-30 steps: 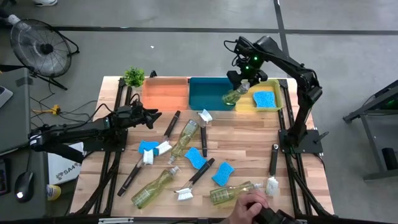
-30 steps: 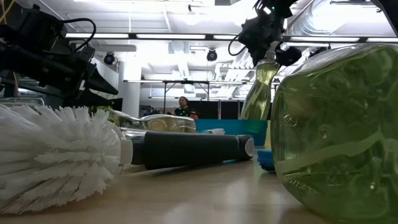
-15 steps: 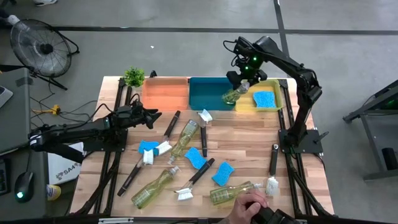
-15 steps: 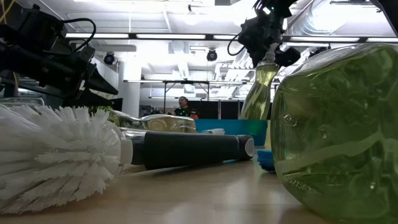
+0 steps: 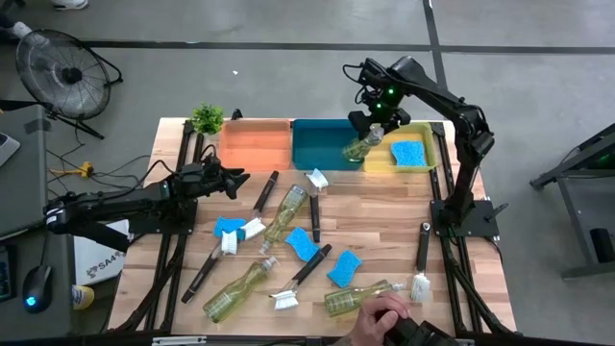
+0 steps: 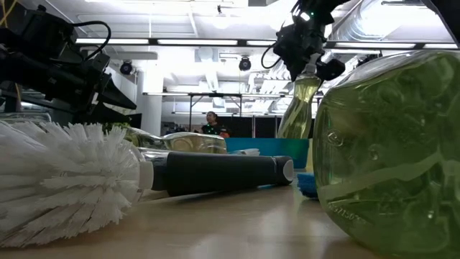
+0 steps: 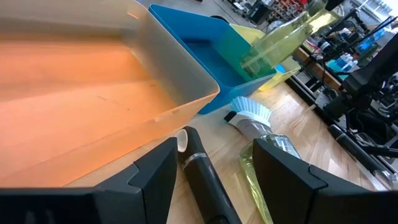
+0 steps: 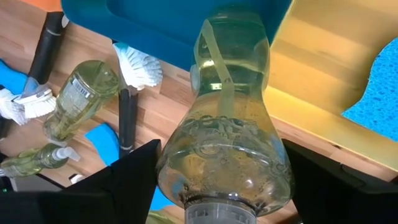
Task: Pick & Place Kitchen Sink Supplies
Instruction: Put the green dishwashing liquid bottle into the blue bin
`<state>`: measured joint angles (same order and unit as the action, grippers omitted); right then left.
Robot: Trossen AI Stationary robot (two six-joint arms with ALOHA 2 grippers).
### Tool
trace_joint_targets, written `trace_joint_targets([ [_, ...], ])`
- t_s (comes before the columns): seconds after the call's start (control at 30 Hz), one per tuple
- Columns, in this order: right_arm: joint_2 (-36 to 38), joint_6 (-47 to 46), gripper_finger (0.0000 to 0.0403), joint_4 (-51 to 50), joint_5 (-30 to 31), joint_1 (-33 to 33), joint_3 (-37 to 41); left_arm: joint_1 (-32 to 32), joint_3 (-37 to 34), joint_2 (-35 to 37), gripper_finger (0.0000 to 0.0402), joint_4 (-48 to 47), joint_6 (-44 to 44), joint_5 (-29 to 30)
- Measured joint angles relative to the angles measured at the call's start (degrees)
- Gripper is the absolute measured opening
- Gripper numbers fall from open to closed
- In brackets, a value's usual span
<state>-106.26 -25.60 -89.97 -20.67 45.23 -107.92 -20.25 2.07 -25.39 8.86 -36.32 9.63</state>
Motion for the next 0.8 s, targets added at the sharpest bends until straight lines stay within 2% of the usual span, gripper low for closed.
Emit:
trace_joint_targets([
  [0.8, 0.00, 3.54, 0.0302, 5.34, 0.17, -0.40, 0.00, 0.02, 0.02, 0.02, 0.0205, 0.00, 0.00, 0.00],
])
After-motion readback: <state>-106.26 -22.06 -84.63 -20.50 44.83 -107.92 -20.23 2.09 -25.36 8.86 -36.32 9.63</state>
